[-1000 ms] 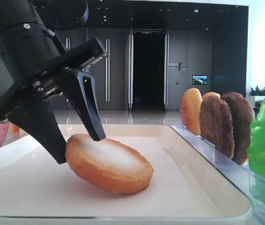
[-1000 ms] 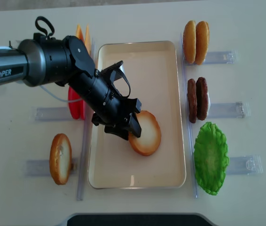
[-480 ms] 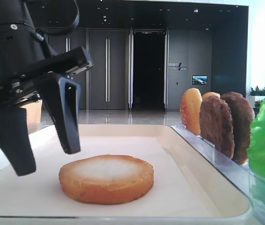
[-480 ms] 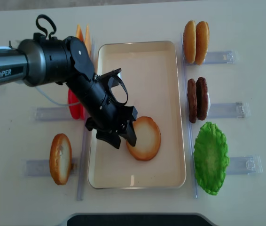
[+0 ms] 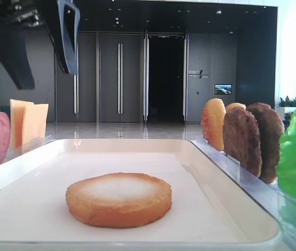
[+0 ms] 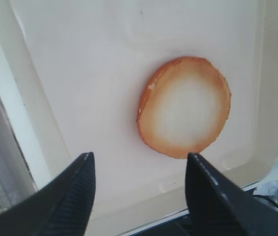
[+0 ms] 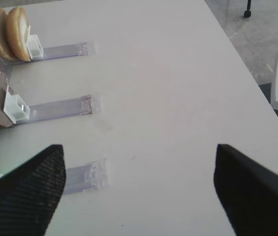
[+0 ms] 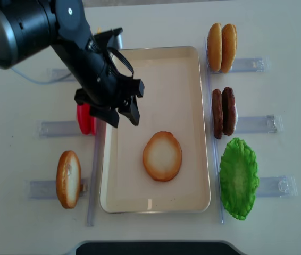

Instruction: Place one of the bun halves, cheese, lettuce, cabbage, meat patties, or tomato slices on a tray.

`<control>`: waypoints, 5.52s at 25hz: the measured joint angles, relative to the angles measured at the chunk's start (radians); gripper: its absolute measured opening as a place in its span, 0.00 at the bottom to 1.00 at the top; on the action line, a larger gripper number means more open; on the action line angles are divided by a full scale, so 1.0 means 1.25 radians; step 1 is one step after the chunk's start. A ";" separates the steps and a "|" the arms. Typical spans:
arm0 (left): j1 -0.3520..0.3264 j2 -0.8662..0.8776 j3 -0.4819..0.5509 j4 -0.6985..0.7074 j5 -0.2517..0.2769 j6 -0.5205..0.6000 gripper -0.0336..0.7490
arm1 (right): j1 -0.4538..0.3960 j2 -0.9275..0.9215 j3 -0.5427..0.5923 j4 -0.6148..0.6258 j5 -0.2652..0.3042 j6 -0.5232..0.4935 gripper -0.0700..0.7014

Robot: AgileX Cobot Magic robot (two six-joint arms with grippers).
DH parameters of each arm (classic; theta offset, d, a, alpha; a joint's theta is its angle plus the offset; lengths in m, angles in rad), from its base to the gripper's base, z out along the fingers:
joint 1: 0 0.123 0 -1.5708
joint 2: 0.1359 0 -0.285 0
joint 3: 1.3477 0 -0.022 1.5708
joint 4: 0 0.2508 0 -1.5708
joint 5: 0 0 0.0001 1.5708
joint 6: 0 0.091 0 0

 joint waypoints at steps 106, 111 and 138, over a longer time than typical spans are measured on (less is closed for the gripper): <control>0.412 -1.329 0.589 0.252 0.080 0.188 0.61 | 0.000 0.000 0.000 0.000 0.000 0.000 0.85; 0.412 -1.359 0.607 0.245 0.075 0.191 0.61 | 0.000 0.000 0.000 0.000 0.000 0.000 0.85; 0.412 -1.359 0.607 0.238 0.067 0.203 0.61 | 0.000 0.000 0.000 0.000 0.000 0.000 0.85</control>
